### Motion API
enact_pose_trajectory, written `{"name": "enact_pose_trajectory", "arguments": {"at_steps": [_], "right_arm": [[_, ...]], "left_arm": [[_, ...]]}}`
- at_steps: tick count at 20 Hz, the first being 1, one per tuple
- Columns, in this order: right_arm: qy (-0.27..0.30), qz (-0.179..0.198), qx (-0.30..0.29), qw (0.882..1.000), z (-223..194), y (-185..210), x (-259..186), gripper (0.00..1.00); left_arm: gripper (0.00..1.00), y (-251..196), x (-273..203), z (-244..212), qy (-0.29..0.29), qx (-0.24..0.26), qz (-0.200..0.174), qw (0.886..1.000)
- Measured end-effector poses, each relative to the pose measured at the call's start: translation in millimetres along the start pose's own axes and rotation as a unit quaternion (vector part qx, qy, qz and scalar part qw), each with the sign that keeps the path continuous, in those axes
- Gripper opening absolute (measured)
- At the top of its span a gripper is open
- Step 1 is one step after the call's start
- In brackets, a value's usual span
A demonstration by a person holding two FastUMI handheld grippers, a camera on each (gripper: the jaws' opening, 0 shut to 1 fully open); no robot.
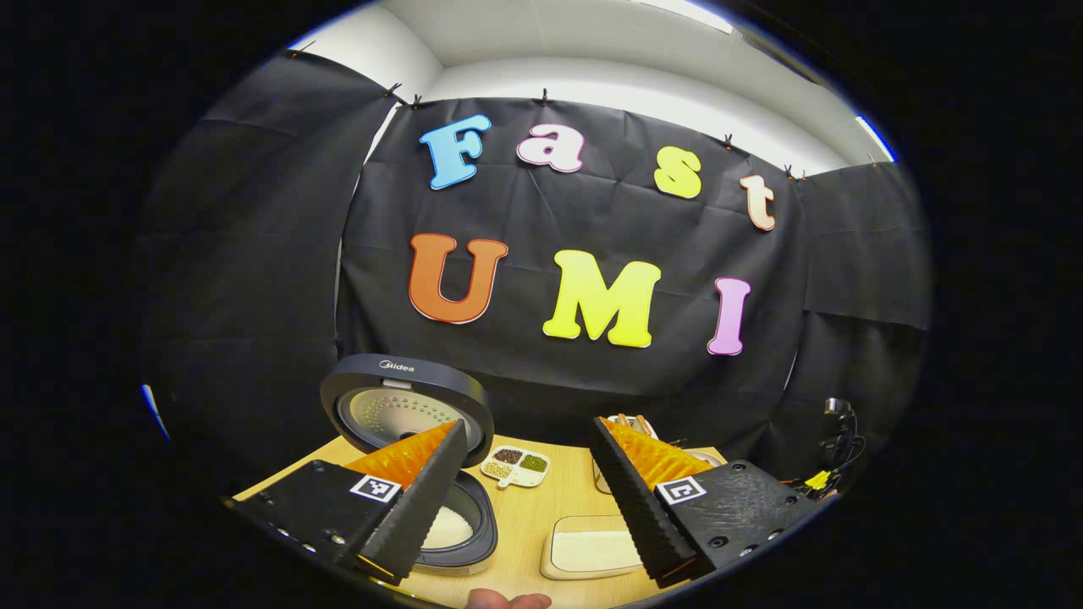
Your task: Close the left gripper, press the button to open the rice cooker; take a wooden spoon from the chopstick holder with the right hand, scoop a spoonful of rice and pour it into the rice cooker, then put the wooden spoon back into the chopstick holder.
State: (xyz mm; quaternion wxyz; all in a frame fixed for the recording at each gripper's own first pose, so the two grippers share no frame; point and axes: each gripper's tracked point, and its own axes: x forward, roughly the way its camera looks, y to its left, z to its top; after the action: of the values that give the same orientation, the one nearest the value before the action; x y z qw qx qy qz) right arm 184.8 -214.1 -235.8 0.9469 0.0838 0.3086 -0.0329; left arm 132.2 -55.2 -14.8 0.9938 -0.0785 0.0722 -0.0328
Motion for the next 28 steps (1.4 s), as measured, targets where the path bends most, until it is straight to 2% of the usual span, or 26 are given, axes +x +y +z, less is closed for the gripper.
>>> {"name": "enact_pose_trajectory", "arguments": {"at_steps": [3, 4, 5, 6, 7, 8, 10, 11, 12, 13, 14, 15, 16, 17, 18, 20, 24, 28], "right_arm": [[0.028, 0.012, 0.012, 0.999, -7.9, -10.3, 36.2, 0.99], [0.031, 0.017, 0.011, 0.999, -8.1, -11.3, 46.7, 0.87], [0.033, 0.023, 0.01, 0.999, -6.7, -11.9, 57.0, 0.99], [0.033, 0.027, 0.007, 0.999, -5.8, -13.0, 66.6, 0.96], [0.032, 0.028, 0.005, 0.999, -4.7, -15.3, 74.7, 0.84], [0.033, 0.029, 0.004, 0.999, -4.1, -16.1, 83.0, 0.87], [0.04, 0.041, 0.009, 0.998, -6.3, -12.6, 98.1, 0.77], [0.041, 0.044, 0.011, 0.998, -6.4, -11.7, 102.7, 0.76], [0.042, 0.046, 0.011, 0.998, -6.3, -10.5, 106.8, 0.57], [0.044, 0.044, 0.01, 0.998, -7.0, -10.5, 109.5, 0.64], [0.044, 0.042, 0.009, 0.998, -7.2, -11.3, 109.8, 0.42], [0.041, 0.04, 0.009, 0.998, -5.1, -11.4, 108.3, 0.49], [0.036, 0.037, 0.013, 0.999, -2.8, -12.5, 106.3, 0.26], [0.036, 0.044, 0.021, 0.998, -3.1, -9.0, 103.4, 0.28], [0.037, 0.049, 0.027, 0.998, -3.4, -3.4, 97.4, 0.21], [0.035, 0.045, 0.03, 0.998, -2.7, -2.3, 88.5, 0.14], [-0.014, 0.034, 0.021, 0.999, 27.6, 5.4, 54.6, 0.1], [-0.077, 0.021, 0.009, 0.997, 65.3, 25.0, 3.4, 0.1]], "left_arm": [[0.94, -13.1, 15.3, -5.1, 0.014, 0.001, 0.003, 1.0], [0.94, -17.3, 21.2, -7.2, 0.018, 0.004, 0.003, 1.0], [0.94, -22.8, 23.9, -10.4, 0.025, 0.006, 0.0, 1.0], [0.95, -25.0, 26.7, -13.3, 0.031, 0.01, 0.003, 0.999], [0.95, -25.5, 30.5, -16.5, 0.036, 0.011, 0.007, 0.999], [0.95, -28.2, 32.0, -17.7, 0.038, 0.01, 0.008, 0.999], [0.95, -32.2, 32.4, -19.3, 0.043, 0.013, 0.01, 0.999], [0.95, -32.1, 30.7, -21.7, 0.046, 0.017, 0.011, 0.999], [0.95, -31.1, 28.4, -24.4, 0.051, 0.022, 0.013, 0.998], [0.95, -30.9, 25.7, -25.3, 0.053, 0.026, 0.016, 0.998], [0.95, -29.7, 22.7, -26.1, 0.054, 0.028, 0.019, 0.998], [0.95, -27.8, 19.4, -26.7, 0.057, 0.029, 0.021, 0.998], [0.95, -25.9, 15.8, -26.3, 0.058, 0.03, 0.024, 0.998], [0.95, -25.3, 12.3, -25.5, 0.057, 0.031, 0.026, 0.998], [0.95, -23.9, 9.2, -24.2, 0.055, 0.032, 0.028, 0.998], [0.95, -20.5, 1.3, -22.5, 0.054, 0.031, 0.033, 0.998], [0.95, -14.6, -19.3, -14.8, 0.042, 0.023, 0.036, 0.998], [0.95, -7.3, -38.2, -5.6, 0.023, 0.016, 0.035, 0.999]]}}
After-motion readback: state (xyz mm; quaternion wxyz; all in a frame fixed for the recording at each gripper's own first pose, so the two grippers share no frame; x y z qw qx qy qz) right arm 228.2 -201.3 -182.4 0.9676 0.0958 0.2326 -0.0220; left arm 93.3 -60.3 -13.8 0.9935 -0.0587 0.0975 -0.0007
